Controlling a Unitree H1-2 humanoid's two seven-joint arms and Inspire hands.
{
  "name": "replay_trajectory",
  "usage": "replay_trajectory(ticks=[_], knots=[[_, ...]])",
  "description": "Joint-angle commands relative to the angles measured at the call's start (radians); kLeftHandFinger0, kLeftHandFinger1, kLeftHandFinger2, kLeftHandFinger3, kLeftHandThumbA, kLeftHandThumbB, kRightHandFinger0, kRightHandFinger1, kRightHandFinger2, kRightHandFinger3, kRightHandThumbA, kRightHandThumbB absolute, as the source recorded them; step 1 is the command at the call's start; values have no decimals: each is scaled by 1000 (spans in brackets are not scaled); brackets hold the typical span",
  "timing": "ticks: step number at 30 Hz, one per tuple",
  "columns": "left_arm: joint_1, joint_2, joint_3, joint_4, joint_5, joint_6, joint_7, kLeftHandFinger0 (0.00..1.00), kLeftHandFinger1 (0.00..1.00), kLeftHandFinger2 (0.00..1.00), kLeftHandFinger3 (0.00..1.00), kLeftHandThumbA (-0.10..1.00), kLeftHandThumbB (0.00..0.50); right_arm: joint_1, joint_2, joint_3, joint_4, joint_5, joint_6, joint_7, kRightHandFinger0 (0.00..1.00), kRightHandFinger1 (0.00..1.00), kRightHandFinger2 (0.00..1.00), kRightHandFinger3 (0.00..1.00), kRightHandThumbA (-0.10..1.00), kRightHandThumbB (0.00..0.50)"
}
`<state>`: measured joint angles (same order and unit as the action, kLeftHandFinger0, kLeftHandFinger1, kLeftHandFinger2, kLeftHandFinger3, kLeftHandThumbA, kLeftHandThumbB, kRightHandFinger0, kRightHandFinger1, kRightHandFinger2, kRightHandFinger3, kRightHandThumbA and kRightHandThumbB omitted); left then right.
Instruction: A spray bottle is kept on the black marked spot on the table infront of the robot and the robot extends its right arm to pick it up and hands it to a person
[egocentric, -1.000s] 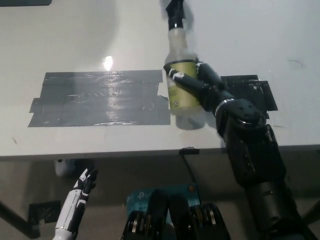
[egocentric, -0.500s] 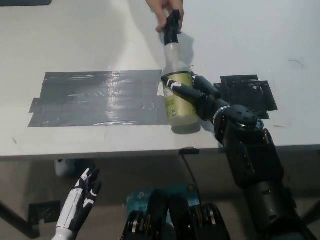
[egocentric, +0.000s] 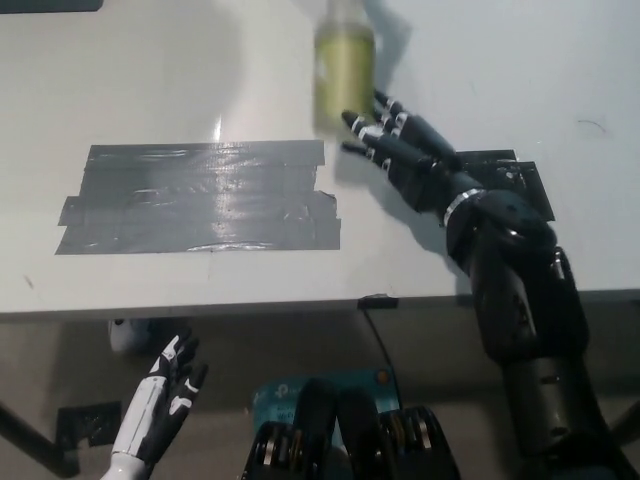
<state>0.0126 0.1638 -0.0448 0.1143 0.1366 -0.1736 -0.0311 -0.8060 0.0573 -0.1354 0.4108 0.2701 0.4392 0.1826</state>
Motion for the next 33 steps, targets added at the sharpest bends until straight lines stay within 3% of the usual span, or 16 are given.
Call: replay_trajectory(ticks=[1, 4, 6, 7, 9, 10, 14, 18, 25, 26, 28, 29, 30, 31, 33], knots=[[-18, 18, -3, -23, -1, -8, -18, 1000, 1000, 1000, 1000, 838, 187, 4, -38, 18, -173, 46, -38, 76, 1000, 1000, 1000, 1000, 702, 495], [-24, 19, -3, -20, 6, -12, -17, 1000, 1000, 1000, 1000, 854, 206, 55, -77, 19, -336, 61, 8, 84, 1000, 1000, 1000, 1000, 766, 500], [-25, 16, -3, -24, 11, -3, -13, 1000, 1000, 1000, 1000, 892, 235, 99, -106, 20, -472, 66, 30, 66, 1000, 1000, 1000, 1000, 800, 487], [-25, 16, -3, -23, 14, -3, -11, 1000, 1000, 1000, 1000, 909, 238, 126, -128, 24, -542, 64, 28, 74, 1000, 1000, 1000, 1000, 831, 462], [-25, 17, -2, -23, 15, -5, -10, 1000, 1000, 1000, 1000, 925, 239, 154, -152, 28, -613, 58, 27, 87, 1000, 1000, 1000, 1000, 852, 459], [-24, 16, -1, -22, 13, -9, -9, 1000, 1000, 1000, 1000, 950, 236, 200, -175, 34, -708, 76, 30, 57, 1000, 1000, 1000, 1000, 823, 495], [-18, 15, 2, -11, 4, -20, -10, 1000, 1000, 1000, 1000, 974, 237, 332, -211, 44, -903, 76, 31, 31, 1000, 1000, 1000, 1000, 856, 500], [-10, 8, 2, -6, -21, -23, -20, 1000, 1000, 1000, 1000, 968, 248, 485, -211, 32, -1025, 68, 27, 51, 1000, 1000, 1000, 1000, 807, 436], [-1, 9, 1, -13, -10, -15, -14, 1000, 1000, 1000, 1000, 989, 253, 706, -185, 62, -941, -10, -141, 57, 1000, 1000, 1000, 1000, 876, 425], [-1, 9, 2, -12, -8, -18, -14, 1000, 1000, 1000, 1000, 993, 254, 743, -183, 72, -890, -35, -195, 57, 1000, 1000, 1000, 1000, 883, 351], [-2, 9, 2, -9, -10, -21, -17, 1000, 1000, 1000, 1000, 999, 254, 772, -183, 84, -825, -63, -250, 53, 1000, 1000, 1000, 1000, 906, 329], [-2, 9, 3, -9, -10, -21, -18, 1000, 1000, 1000, 1000, 1000, 254, 777, -184, 87, -812, -67, -261, 51, 1000, 1000, 1000, 1000, 884, 266], [-1, 9, 3, -11, -10, -17, -18, 1000, 1000, 1000, 1000, 1000, 259, 782, -179, 89, -757, -78, -287, 43, 1000, 1000, 1000, 1000, 897, 341], [-1, 8, 5, -13, -12, -12, -19, 1000, 1000, 1000, 1000, 1000, 263, 782, -178, 95, -672, -112, -332, 27, 1000, 1000, 1000, 1000, 935, 364], [-1, 8, 5, -14, -12, -12, -18, 1000, 1000, 1000, 1000, 1000, 255, 771, -170, 95, -538, -131, -398, 13, 1000, 1000, 1000, 1000, 934, 350]])
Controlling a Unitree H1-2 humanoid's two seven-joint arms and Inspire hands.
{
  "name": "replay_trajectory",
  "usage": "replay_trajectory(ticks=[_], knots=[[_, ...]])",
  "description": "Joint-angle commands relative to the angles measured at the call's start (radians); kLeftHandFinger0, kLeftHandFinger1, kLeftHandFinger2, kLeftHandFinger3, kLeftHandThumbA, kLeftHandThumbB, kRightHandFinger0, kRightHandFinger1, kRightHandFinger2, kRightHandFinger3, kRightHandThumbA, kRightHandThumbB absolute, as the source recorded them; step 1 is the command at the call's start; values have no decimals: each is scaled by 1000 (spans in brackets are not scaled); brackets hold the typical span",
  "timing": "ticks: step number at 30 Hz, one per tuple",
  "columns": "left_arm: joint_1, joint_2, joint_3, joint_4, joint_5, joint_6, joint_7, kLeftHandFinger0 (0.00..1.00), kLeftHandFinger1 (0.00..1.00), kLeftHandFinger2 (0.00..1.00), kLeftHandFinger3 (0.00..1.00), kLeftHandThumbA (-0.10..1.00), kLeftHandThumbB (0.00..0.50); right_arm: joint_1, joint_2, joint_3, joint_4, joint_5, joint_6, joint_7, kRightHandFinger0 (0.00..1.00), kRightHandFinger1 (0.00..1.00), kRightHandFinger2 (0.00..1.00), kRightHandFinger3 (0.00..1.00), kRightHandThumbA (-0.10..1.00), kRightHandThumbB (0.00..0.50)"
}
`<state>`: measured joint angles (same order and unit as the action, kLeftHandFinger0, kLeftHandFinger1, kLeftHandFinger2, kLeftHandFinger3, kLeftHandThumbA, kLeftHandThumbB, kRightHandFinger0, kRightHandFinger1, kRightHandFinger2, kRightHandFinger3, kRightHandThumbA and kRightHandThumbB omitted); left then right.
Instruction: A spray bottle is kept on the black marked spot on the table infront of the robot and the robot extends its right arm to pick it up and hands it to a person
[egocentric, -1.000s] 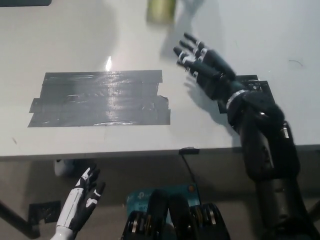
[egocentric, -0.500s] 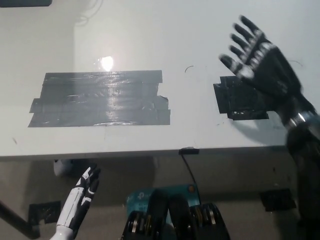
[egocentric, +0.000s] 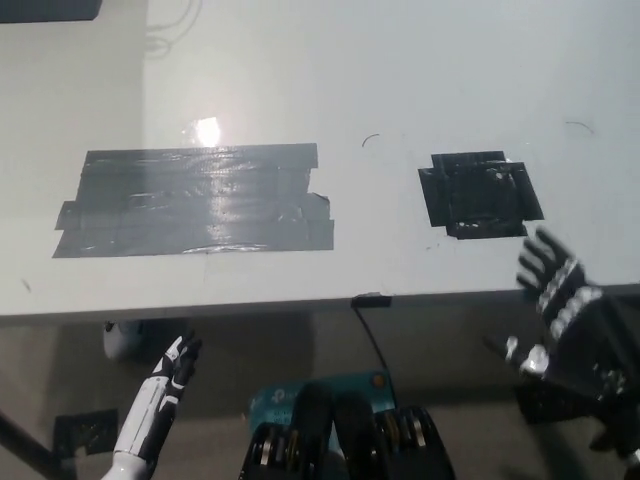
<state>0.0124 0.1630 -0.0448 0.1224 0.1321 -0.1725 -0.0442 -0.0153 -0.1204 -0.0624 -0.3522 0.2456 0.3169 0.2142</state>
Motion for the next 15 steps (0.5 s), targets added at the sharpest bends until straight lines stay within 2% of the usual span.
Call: replay_trajectory(ticks=[1, 4, 5, 10, 15], knots=[[0, 9, 4, -23, -3, -13, -3, 1000, 1000, 1000, 1000, 1000, 257, -25, 10, 22, 268, -112, -297, -24, 1000, 1000, 1000, 1000, 936, 338], [11, 8, 0, -19, 9, -22, 1, 1000, 1000, 1000, 1000, 1000, 253, -31, 20, 24, 353, -109, -320, -25, 1000, 1000, 1000, 1000, 937, 338], [11, 7, 0, -15, 9, -28, 4, 1000, 1000, 1000, 1000, 1000, 255, -40, 23, 25, 395, -100, -332, -16, 1000, 1000, 1000, 1000, 922, 356], [18, 6, 2, -14, -2, -36, 0, 1000, 1000, 1000, 1000, 1000, 243, -37, 20, 24, 442, -97, -357, -10, 1000, 1000, 1000, 1000, 909, 369], [24, 10, 0, -17, -11, -38, -11, 1000, 1000, 1000, 1000, 1000, 266, -28, 20, 18, 454, -88, -370, -11, 1000, 1000, 1000, 1000, 916, 360]])
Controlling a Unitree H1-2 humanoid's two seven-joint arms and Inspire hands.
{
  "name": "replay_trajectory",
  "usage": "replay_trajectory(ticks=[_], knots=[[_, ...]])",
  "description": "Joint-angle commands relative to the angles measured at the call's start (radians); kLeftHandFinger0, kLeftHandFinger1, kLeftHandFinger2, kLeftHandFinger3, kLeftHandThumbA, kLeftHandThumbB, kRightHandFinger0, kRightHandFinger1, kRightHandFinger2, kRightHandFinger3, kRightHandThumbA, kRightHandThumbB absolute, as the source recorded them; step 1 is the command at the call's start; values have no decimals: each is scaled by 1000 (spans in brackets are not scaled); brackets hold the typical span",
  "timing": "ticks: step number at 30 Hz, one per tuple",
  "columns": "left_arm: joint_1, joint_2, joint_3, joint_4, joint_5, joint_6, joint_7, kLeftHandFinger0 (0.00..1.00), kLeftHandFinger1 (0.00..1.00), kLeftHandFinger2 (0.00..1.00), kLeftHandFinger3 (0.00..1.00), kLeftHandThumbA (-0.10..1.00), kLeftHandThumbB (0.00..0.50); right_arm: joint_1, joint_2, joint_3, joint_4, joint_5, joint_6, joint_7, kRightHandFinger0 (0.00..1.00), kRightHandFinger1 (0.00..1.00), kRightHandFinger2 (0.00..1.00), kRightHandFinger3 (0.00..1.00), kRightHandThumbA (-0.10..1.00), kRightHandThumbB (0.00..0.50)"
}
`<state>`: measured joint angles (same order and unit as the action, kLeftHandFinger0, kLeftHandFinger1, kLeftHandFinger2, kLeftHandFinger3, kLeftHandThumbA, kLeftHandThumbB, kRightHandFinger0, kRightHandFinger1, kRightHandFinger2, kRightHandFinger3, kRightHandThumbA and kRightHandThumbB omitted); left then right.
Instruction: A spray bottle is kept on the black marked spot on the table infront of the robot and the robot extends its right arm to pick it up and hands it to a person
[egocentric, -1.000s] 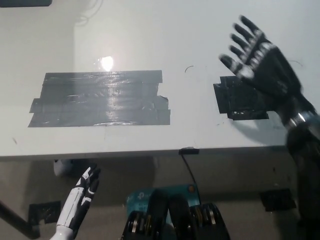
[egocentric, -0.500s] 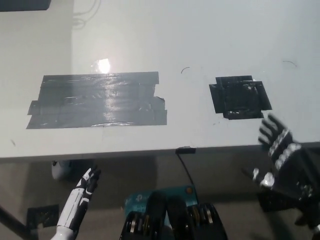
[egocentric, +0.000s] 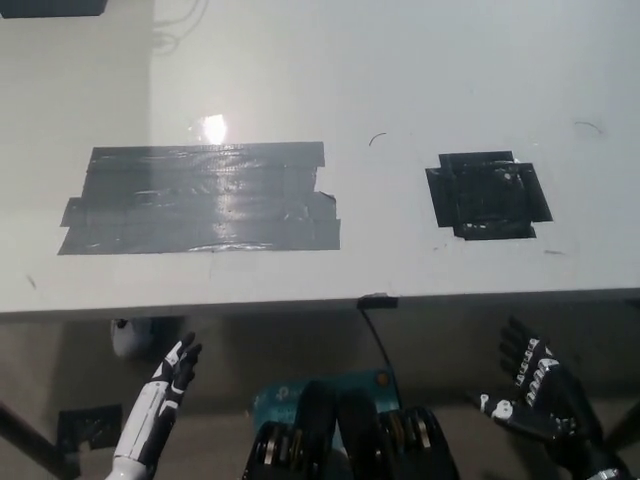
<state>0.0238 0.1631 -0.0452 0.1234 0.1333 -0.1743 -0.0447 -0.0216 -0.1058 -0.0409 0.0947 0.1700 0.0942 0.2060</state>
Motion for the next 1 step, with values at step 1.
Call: replay_trajectory(ticks=[1], knots=[[12, 10, 1, -18, -12, -36, -10, 1000, 1000, 1000, 1000, 1000, 266, -21, 5, -4, 8, -12, -148, -2, 1000, 1000, 1000, 1000, 916, 360]])
